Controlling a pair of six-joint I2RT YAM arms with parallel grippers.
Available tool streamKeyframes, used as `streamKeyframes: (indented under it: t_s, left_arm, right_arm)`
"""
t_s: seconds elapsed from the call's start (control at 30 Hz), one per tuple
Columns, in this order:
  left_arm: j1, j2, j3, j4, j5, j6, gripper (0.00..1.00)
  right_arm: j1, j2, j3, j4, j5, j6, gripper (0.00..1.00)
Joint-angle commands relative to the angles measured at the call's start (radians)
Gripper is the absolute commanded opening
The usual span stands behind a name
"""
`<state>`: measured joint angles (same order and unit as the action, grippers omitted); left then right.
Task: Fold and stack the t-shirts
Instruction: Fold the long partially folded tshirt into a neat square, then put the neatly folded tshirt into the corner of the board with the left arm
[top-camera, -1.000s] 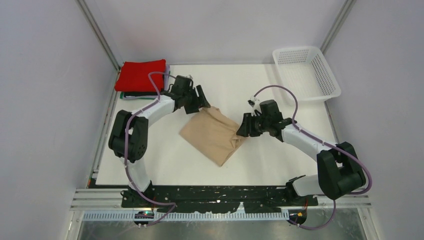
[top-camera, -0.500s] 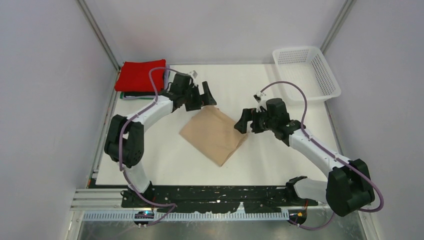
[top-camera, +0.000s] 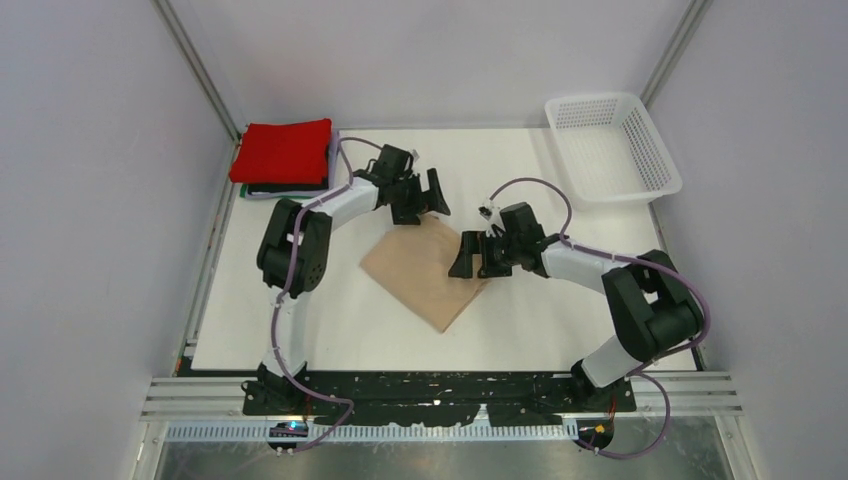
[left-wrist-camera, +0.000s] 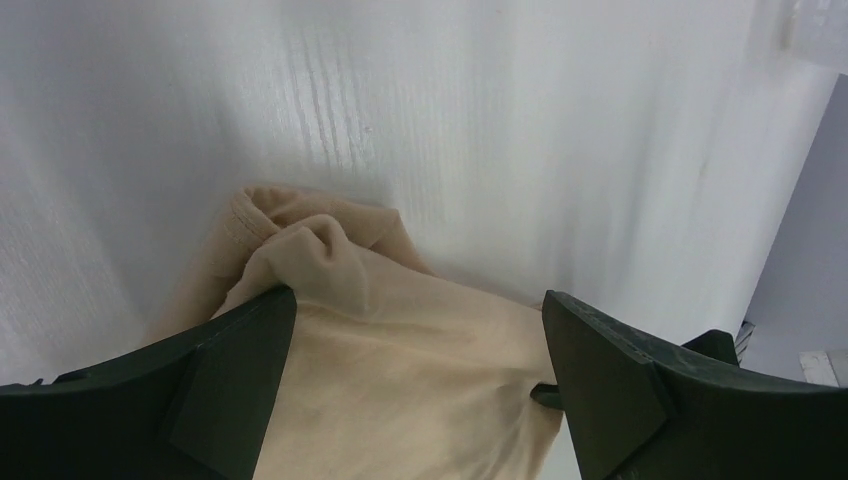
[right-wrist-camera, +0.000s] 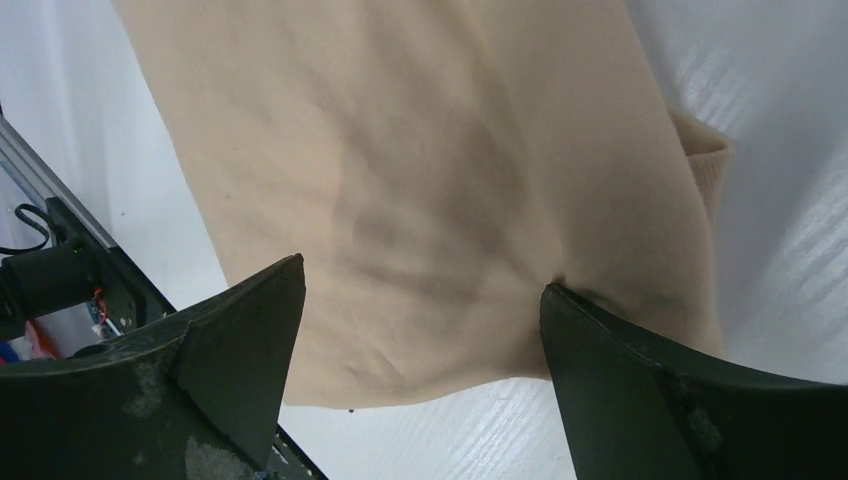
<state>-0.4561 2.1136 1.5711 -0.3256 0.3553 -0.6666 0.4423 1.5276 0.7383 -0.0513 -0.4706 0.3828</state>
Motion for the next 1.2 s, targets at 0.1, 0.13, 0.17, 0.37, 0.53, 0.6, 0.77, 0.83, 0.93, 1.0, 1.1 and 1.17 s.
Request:
streamKeyframes:
  t_s: [0.1, 0.13, 0.17, 0.37, 0.53, 0.6, 0.77, 0.83, 0.93, 1.0, 1.1, 1.17]
  left_arm:
    - [0.004, -0.035, -0.045, -0.119, -0.050, -0.030, 1.00]
    - [0.003, -0.064, -0.089, -0.116, -0.055, -0.030, 0.99]
    - [0.001, -0.099, -0.137, -0.108, -0.063, -0.031, 1.00]
    - [-0.034, -0.350, -0.470, 0.000, -0.056, -0.063, 1.00]
    - [-0.058, -0.483, -0.501, 0.015, -0.090, -0.047, 1.00]
    - [-0.059, -0.524, -0.503, -0.005, -0.130, -0.042, 1.00]
    - [-0.061, -0.628, -0.566, -0.070, -0.219, -0.041, 1.00]
    - [-0.064, -0.667, -0.622, -0.068, -0.231, -0.046, 1.00]
    - [-0.071, -0.682, -0.694, -0.062, -0.254, -0.054, 1.00]
    - [-0.074, -0.663, -0.724, -0.046, -0.250, -0.064, 1.00]
    - [-0.092, -0.620, -0.748, 0.002, -0.243, -0.085, 0.99]
    - [-0.114, -0.580, -0.738, 0.015, -0.238, -0.092, 0.96]
  right_arm:
    - [-0.019, 0.131, 0.134, -0.096, 0.156, -0.047, 0.95]
    - [-0.019, 0.140, 0.151, -0.104, 0.173, -0.055, 0.95]
    - [-0.019, 0.142, 0.159, -0.122, 0.206, -0.059, 0.95]
    - [-0.019, 0.054, 0.183, -0.138, 0.237, -0.111, 0.95]
    - [-0.019, -0.125, 0.138, -0.091, 0.250, -0.111, 0.96]
    - [-0.019, -0.216, 0.108, -0.058, 0.258, -0.095, 0.95]
    - [-0.019, -0.432, -0.024, -0.014, 0.354, -0.045, 0.95]
    - [-0.020, -0.510, -0.073, -0.024, 0.404, -0.030, 0.95]
    - [-0.020, -0.607, -0.143, -0.057, 0.499, 0.015, 0.96]
    - [-0.023, -0.648, -0.173, -0.080, 0.548, 0.026, 0.96]
    - [-0.024, -0.694, -0.194, -0.111, 0.543, 0.007, 0.95]
    - [-0.024, -0.709, -0.196, -0.138, 0.555, -0.010, 0.95]
